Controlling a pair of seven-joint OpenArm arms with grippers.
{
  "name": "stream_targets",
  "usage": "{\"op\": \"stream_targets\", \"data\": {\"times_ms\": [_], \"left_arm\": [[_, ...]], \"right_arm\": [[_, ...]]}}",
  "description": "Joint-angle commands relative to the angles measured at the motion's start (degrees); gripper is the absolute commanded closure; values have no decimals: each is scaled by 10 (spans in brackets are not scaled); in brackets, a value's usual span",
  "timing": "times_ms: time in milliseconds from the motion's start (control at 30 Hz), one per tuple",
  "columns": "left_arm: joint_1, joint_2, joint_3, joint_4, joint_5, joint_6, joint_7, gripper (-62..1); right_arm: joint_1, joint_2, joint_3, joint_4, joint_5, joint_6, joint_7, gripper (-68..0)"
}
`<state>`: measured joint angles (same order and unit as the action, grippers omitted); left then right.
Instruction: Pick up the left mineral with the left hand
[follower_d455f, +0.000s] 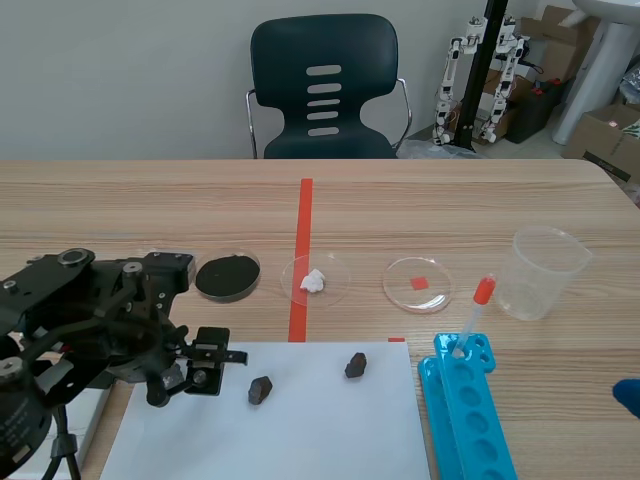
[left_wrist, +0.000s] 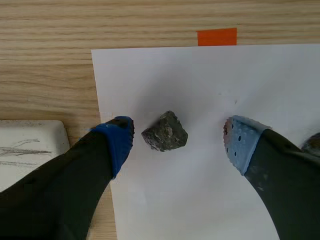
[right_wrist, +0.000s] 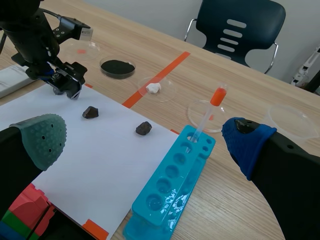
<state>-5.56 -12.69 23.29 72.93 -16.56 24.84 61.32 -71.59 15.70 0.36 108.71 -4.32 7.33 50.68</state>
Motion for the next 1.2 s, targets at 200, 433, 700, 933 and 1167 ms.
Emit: {"op": "stream_targets", "data": {"times_ms": [200, 433, 700, 933, 1167], "left_arm": [[-3, 4, 0, 5, 1, -1, 2, -274], [-3, 4, 0, 5, 1, -1, 2, -152], [-3, 4, 0, 5, 0, -1, 2, -103], [-3, 4, -1, 6, 0, -1, -1, -100], [44, -19, -2, 78, -3, -1, -51, -100]], "right_arm": [[2, 0, 3, 12, 4, 0, 9, -679], [2, 0, 3, 12, 4, 0, 9, -679], [2, 0, 3, 12, 4, 0, 9, -679], [2, 0, 3, 12, 4, 0, 9, -679], [2, 0, 3, 12, 4, 0, 9, -679]]}}
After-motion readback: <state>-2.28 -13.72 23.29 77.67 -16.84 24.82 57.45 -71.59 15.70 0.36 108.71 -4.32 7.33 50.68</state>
